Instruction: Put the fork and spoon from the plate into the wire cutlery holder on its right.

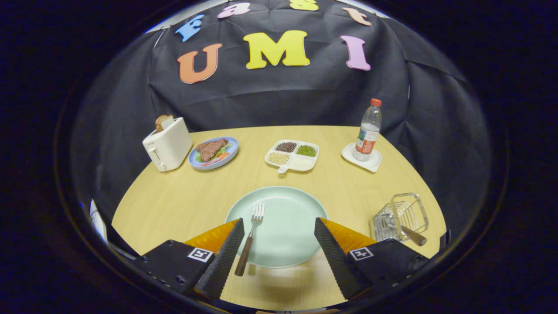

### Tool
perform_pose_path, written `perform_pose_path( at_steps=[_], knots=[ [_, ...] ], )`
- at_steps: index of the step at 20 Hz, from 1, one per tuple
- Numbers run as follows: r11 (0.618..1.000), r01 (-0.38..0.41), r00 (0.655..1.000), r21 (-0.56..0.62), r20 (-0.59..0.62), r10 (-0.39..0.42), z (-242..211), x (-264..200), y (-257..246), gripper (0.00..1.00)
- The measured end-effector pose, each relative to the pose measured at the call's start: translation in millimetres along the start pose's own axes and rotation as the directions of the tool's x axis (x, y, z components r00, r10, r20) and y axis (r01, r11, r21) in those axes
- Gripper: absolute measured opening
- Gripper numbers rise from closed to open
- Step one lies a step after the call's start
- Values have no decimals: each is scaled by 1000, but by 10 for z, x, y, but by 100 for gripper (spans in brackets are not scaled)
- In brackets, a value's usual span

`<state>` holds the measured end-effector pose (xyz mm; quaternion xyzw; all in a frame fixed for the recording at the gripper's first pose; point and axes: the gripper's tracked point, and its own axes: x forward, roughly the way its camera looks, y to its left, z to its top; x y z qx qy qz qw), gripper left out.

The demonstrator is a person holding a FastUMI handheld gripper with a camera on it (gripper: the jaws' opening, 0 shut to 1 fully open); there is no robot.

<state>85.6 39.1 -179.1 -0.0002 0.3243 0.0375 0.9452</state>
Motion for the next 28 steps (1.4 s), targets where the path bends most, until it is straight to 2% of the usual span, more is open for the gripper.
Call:
perform_pose_path(
  at_steps=[6, 11, 15, 16, 18, 20, 21, 23, 25, 27, 28],
  knots=[
    [1000, 12, 995, -1, -103, -12, -265, 321, 208, 97],
    [1000, -5, 987, 19, -158, 8, -398, 480, 340, 97],
    [999, -15, 978, 51, -205, 25, -524, 594, 385, 73],
    [998, -24, 975, 50, -218, 35, -555, 613, 419, 70],
    [998, -35, 968, 47, -246, 46, -619, 656, 461, 70],
    [998, -32, 965, 48, -258, 44, -649, 668, 481, 29],
    [999, -27, 963, 39, -269, 36, -667, 688, 495, 26],
    [999, -16, 960, 29, -278, 23, -688, 739, 489, 28],
    [1000, -15, 958, 11, -287, 18, -688, 708, 479, 8],
    [1000, -16, 958, 15, -285, 19, -650, 680, 468, 8],
    [1000, -15, 960, 16, -278, 19, -660, 671, 452, 0]
  ],
)
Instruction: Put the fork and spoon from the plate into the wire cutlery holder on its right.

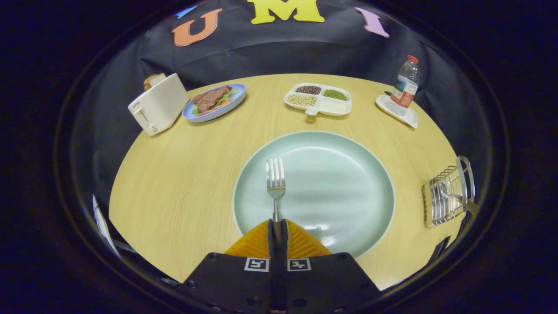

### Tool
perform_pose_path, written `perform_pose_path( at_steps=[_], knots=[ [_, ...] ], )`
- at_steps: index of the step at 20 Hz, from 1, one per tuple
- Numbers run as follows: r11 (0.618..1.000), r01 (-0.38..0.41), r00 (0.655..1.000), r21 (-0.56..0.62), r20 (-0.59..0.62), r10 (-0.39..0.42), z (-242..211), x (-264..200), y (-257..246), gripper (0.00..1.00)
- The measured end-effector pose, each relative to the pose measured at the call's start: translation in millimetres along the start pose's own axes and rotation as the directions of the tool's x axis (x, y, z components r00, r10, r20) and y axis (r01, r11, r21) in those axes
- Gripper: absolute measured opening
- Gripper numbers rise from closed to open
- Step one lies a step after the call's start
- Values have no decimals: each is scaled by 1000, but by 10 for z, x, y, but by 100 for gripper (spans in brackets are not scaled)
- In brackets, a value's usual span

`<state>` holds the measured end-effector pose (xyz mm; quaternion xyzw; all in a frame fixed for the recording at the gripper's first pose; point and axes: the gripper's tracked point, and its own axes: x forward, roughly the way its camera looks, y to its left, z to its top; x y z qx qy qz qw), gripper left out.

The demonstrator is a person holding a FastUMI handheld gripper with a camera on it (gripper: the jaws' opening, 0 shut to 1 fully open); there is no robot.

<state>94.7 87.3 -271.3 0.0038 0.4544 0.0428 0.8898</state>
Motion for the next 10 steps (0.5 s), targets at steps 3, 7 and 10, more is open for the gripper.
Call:
perform_pose_path(
  at_steps=[3, 7, 10],
  knots=[
    [1000, -8, 999, 1, 37, 7, 82, -182, -21, 1],
    [1000, -23, 995, 2, 101, 23, 226, -550, -108, 1],
    [999, -32, 991, 10, 133, 30, 321, -873, -260, 1]
  ],
)
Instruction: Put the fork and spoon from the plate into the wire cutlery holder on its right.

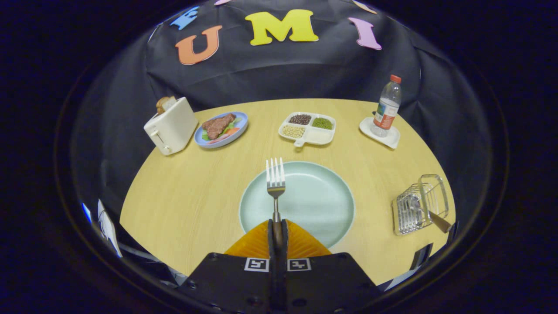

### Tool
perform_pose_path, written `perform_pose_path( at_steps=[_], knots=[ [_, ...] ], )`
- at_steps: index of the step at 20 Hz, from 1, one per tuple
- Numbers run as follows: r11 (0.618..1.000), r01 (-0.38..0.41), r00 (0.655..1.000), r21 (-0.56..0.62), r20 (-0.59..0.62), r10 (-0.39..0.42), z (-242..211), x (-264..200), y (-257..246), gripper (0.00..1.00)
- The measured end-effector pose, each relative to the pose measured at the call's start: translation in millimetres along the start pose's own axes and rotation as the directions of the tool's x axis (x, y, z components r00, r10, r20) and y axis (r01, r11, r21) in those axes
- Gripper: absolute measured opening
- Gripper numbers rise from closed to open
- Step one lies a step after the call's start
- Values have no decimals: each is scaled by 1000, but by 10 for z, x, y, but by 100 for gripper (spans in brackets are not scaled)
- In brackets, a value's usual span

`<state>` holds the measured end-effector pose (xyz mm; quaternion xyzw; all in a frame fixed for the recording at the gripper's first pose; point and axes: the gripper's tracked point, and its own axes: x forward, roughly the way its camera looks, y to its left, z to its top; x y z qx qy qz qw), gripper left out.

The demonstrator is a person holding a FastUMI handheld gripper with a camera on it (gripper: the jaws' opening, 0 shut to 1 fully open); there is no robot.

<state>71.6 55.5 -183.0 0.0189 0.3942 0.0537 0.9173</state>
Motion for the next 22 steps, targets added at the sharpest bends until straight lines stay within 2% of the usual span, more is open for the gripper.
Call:
perform_pose_path(
  at_steps=[12, 22],
  knots=[
    [993, 80, 989, 88, 116, -90, 217, -998, -1257, 0],
    [983, 116, 986, 144, 103, -132, 13, -1164, -2078, 1]
  ],
)
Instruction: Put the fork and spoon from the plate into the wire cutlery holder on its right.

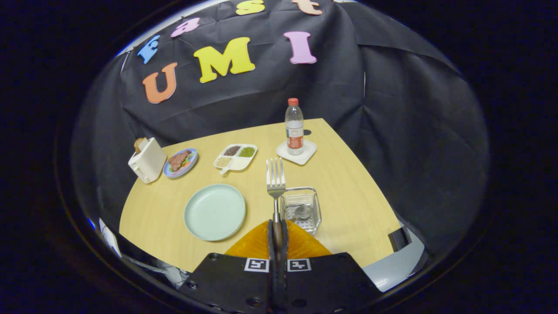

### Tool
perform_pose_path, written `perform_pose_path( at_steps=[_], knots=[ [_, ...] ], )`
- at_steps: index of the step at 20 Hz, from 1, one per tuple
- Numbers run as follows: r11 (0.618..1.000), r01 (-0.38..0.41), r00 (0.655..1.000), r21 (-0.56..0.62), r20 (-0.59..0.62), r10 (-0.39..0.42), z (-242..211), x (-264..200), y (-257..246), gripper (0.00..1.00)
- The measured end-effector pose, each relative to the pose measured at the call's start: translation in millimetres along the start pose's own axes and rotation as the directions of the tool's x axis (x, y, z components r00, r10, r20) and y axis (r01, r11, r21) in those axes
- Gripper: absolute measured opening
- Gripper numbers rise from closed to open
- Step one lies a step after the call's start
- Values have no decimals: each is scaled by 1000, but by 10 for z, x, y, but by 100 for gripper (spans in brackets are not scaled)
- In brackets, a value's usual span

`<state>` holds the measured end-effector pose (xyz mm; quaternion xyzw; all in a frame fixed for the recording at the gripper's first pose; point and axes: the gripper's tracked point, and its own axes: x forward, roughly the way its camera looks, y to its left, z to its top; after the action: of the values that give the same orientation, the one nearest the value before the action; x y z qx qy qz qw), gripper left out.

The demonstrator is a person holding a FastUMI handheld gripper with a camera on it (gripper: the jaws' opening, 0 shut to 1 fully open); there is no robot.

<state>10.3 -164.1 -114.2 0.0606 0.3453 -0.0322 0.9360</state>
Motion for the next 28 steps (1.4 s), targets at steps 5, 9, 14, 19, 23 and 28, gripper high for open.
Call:
perform_pose_path(
  at_steps=[5, 9, 14, 19, 23, 28],
  knots=[
    [1000, 6, 998, 19, -70, -5, -193, 177, -273, 0],
    [999, -10, 990, 33, -138, 15, -331, 331, -343, 2],
    [999, -14, 991, 40, -135, 19, -292, 425, -358, 6],
    [998, -31, 997, 50, -66, 35, -134, 335, -321, 17],
    [999, -25, 999, 42, -24, 26, -75, 289, -316, 40],
    [998, -29, 999, 51, -15, 30, -95, 272, -303, 57]
  ],
)
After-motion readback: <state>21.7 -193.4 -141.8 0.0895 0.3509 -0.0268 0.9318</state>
